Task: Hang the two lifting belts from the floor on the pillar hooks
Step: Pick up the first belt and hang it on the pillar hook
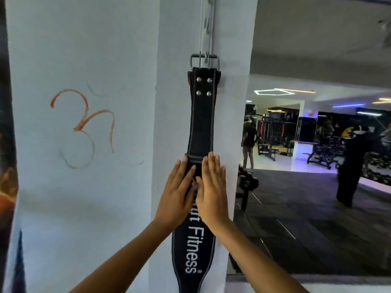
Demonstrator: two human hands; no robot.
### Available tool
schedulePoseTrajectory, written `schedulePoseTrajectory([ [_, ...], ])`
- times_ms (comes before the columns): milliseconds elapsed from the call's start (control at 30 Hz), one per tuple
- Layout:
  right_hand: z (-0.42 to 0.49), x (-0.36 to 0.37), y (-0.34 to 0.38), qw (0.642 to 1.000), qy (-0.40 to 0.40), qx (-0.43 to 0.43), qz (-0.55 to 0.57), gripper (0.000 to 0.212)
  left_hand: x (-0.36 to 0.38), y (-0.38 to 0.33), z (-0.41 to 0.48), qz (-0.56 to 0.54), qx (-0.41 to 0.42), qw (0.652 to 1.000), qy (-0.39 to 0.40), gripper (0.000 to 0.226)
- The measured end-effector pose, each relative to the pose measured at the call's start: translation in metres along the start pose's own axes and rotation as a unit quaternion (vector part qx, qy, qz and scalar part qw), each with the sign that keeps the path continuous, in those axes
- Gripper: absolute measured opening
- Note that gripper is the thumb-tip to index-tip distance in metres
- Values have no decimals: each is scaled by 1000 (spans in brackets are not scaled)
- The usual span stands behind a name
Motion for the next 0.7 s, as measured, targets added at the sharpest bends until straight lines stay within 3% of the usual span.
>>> schedulePoseTrajectory([
  [133, -81, 21, 13, 998, 47, 35, 32, 49, 17, 9, -76, -21, -86, 996, 16, 50],
  [367, -248, 72, 7, 961, 229, 133, 75, 59, 58, 36, -242, 21, -196, 970, 145, 49],
  [700, -483, 124, 7, 869, 404, 262, 113, 63, 93, 68, -481, 11, -431, 860, 274, 44],
])
Point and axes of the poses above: each hand's wrist, its own z-axis towards the middle knuckle, its own x-axis out of the palm, y = z × x, the point moved 9 cm from there along z, towards the middle knuckle, and after that the axes turned 4 degrees about -z, right-handed, at the moved point
